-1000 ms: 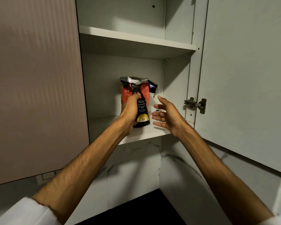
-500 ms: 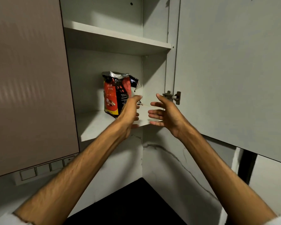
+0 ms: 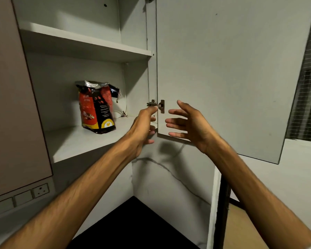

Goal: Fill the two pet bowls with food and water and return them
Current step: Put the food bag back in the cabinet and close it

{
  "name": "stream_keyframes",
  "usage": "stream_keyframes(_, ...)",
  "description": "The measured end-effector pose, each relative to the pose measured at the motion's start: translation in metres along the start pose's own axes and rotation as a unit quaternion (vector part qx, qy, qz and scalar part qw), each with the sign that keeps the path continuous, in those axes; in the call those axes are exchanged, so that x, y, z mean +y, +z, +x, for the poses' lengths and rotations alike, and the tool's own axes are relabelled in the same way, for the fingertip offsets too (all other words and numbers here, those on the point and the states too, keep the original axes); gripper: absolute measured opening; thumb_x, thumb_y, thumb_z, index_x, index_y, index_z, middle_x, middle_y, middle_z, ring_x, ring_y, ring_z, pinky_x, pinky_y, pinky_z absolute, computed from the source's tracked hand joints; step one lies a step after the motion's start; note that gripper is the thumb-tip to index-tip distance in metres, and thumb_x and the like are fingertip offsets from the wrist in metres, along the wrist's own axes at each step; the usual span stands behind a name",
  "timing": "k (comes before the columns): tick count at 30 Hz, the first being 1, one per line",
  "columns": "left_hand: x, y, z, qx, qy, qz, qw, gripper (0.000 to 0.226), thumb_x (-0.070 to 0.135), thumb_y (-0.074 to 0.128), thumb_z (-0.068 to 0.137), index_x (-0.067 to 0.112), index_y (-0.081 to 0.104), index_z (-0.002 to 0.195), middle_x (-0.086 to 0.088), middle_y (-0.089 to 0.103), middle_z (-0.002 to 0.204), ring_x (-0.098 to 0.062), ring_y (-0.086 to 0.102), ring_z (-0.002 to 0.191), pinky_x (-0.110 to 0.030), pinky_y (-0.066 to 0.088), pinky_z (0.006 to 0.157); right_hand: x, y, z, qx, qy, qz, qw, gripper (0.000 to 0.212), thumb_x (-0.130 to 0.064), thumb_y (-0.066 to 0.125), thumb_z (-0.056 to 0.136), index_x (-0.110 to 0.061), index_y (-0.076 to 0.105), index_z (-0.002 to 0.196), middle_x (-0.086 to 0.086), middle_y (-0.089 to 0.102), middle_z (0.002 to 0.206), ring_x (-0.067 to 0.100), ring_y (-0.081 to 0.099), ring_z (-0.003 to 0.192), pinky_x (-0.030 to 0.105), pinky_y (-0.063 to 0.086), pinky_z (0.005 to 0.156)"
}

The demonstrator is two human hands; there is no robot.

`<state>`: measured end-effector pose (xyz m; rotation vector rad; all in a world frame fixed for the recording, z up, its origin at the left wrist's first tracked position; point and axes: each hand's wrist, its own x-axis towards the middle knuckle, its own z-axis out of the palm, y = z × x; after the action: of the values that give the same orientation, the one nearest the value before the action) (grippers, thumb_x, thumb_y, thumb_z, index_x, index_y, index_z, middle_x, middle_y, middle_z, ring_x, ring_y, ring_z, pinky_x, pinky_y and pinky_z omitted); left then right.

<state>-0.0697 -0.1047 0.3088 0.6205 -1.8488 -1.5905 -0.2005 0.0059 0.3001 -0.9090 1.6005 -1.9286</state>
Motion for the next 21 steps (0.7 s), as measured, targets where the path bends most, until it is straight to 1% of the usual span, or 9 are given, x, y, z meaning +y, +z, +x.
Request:
stream_keyframes(3, 0.002, 0.015, -0.003, -0.022, 0.000, 0.003, 1.000, 0.049, 0.059, 0.049, 0.097, 0.019, 0.065, 0.120, -0.010, 0.067, 0.115, -0.022, 0.063, 0.102, -0.038, 0.052, 0.079, -0.005, -0.018, -0.013, 0.015, -0.007, -0.003, 1.000, 0.053, -0.061, 0.059, 0.097, -0.018, 0.071, 0.125, 0.014, 0.075, 0.122, 0.025, 0.072, 0.115, 0.048, 0.059, 0.100)
stream_keyframes(5, 0.003, 0.025, -0.004, -0.033, -0.001, 0.003, 0.999, 0.049, 0.060, 0.050, 0.096, 0.019, 0.066, 0.117, -0.010, 0.067, 0.115, -0.022, 0.064, 0.102, -0.039, 0.054, 0.082, -0.008, -0.027, -0.021, 0.023, -0.012, -0.005, 1.000, 0.052, -0.060, 0.059, 0.097, -0.017, 0.071, 0.126, 0.014, 0.075, 0.122, 0.026, 0.072, 0.116, 0.049, 0.059, 0.101)
stream_keyframes(8, 0.006, 0.040, -0.008, -0.056, 0.001, 0.011, 0.998, 0.049, 0.060, 0.050, 0.097, 0.019, 0.065, 0.119, -0.011, 0.066, 0.116, -0.024, 0.064, 0.107, -0.042, 0.054, 0.087, -0.011, -0.041, -0.032, 0.036, -0.018, -0.010, 0.999, 0.052, -0.059, 0.058, 0.098, -0.017, 0.071, 0.126, 0.014, 0.075, 0.121, 0.026, 0.072, 0.116, 0.049, 0.059, 0.101)
stream_keyframes(15, 0.008, 0.073, -0.016, -0.100, 0.011, 0.031, 0.994, 0.050, 0.060, 0.047, 0.099, 0.019, 0.064, 0.123, -0.009, 0.065, 0.118, -0.022, 0.063, 0.108, -0.041, 0.055, 0.088, -0.017, -0.072, -0.053, 0.064, -0.034, -0.018, 0.997, 0.051, -0.058, 0.057, 0.098, -0.018, 0.071, 0.126, 0.012, 0.077, 0.118, 0.025, 0.073, 0.114, 0.050, 0.057, 0.103)
stream_keyframes(21, 0.008, 0.100, -0.021, -0.134, 0.019, 0.034, 0.990, 0.050, 0.059, 0.047, 0.099, 0.018, 0.063, 0.124, -0.005, 0.063, 0.115, -0.022, 0.061, 0.110, -0.038, 0.051, 0.083, -0.021, -0.100, -0.071, 0.102, -0.055, -0.027, 0.993, 0.048, -0.056, 0.056, 0.100, -0.019, 0.071, 0.126, 0.011, 0.077, 0.119, 0.023, 0.074, 0.114, 0.051, 0.056, 0.104)
